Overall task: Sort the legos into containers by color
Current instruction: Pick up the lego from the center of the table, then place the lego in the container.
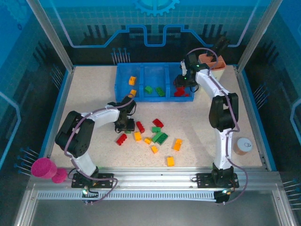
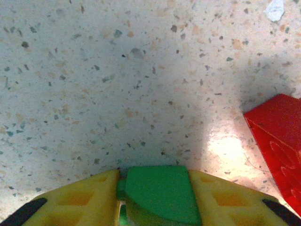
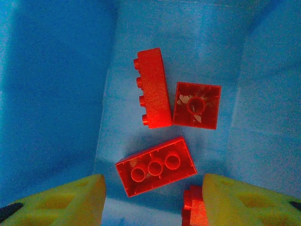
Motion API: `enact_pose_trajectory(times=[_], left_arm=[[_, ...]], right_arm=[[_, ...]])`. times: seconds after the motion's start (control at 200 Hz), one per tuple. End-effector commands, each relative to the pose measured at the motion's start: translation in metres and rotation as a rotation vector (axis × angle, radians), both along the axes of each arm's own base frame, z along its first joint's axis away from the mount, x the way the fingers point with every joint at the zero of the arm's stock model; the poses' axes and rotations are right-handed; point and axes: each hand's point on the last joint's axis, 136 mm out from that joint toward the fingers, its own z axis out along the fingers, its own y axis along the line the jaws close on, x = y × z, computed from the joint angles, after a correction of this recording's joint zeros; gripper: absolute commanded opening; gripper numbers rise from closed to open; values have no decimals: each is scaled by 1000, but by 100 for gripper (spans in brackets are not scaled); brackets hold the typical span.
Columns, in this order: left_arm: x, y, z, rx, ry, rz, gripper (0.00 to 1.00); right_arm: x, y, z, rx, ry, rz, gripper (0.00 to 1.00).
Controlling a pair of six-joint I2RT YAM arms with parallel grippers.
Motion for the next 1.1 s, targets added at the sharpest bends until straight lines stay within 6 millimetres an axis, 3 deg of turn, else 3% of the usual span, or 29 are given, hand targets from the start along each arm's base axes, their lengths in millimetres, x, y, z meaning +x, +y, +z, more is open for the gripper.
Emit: enact_pose_trajectory(times=[0.0,0.09,0.25,0.395,0.535,0.726,0.821,0.971,1.096], left_arm=[[-15,2,4,15,63,-15,37],[7,-2,33,16,-16,-25,36],[63,-24,105,-28,-209,-58,35],[123,-51,163,-77,-383,-93,35],[180,-80,193,-114,-512,-108,35],[243,-114,189,-151,-585,-95,35],[265,-125,169,-151,-577,-86,35],[287,-134,140,-135,-571,-80,35],[293,-136,116,-120,-551,-79,36]], right_arm=[[-9,-17,44,3,-73,-11,58],[-25,-15,61,28,-100,3,59],[-65,-17,75,54,-127,0,59],[-109,-26,71,63,-115,-28,60],[-152,-28,62,85,-85,-41,60],[-203,-20,45,119,-41,-14,61],[-224,-5,40,143,-33,24,61],[-250,13,28,154,9,52,61],[-266,27,17,166,54,68,61]])
